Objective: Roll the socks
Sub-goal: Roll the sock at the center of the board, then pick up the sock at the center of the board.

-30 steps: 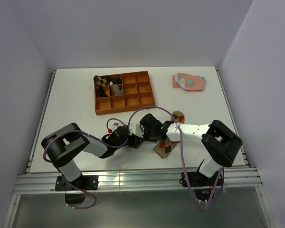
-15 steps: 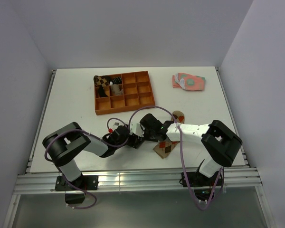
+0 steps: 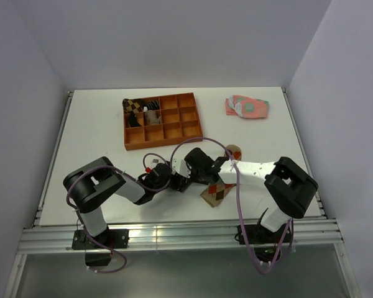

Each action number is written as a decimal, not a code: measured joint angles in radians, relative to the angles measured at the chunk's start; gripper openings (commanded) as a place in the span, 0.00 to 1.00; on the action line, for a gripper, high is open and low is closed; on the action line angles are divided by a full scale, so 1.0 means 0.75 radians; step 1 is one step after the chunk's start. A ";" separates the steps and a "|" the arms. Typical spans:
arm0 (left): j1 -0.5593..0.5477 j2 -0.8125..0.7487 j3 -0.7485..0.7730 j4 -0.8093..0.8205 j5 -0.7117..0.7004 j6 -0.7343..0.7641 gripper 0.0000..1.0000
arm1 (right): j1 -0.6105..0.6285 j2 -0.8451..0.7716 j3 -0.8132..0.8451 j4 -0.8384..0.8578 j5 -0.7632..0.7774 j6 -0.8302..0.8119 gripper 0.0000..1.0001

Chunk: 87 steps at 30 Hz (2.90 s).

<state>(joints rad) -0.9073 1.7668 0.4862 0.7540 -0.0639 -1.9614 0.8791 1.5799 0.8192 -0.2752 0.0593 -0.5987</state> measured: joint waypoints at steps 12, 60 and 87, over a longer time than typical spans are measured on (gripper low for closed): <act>-0.003 0.033 0.022 0.039 0.087 0.001 0.57 | -0.007 -0.010 0.072 -0.221 -0.061 0.081 0.00; 0.048 0.090 0.356 -0.508 0.163 0.228 0.00 | -0.087 -0.005 0.086 -0.328 -0.011 0.278 0.13; 0.171 -0.016 0.298 -0.605 0.144 0.424 0.00 | -0.126 0.197 0.349 -0.491 -0.278 0.187 0.44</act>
<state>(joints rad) -0.7788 1.7546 0.7097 0.3000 0.0441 -1.6432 0.7845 1.7279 1.0813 -0.6434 -0.1490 -0.4583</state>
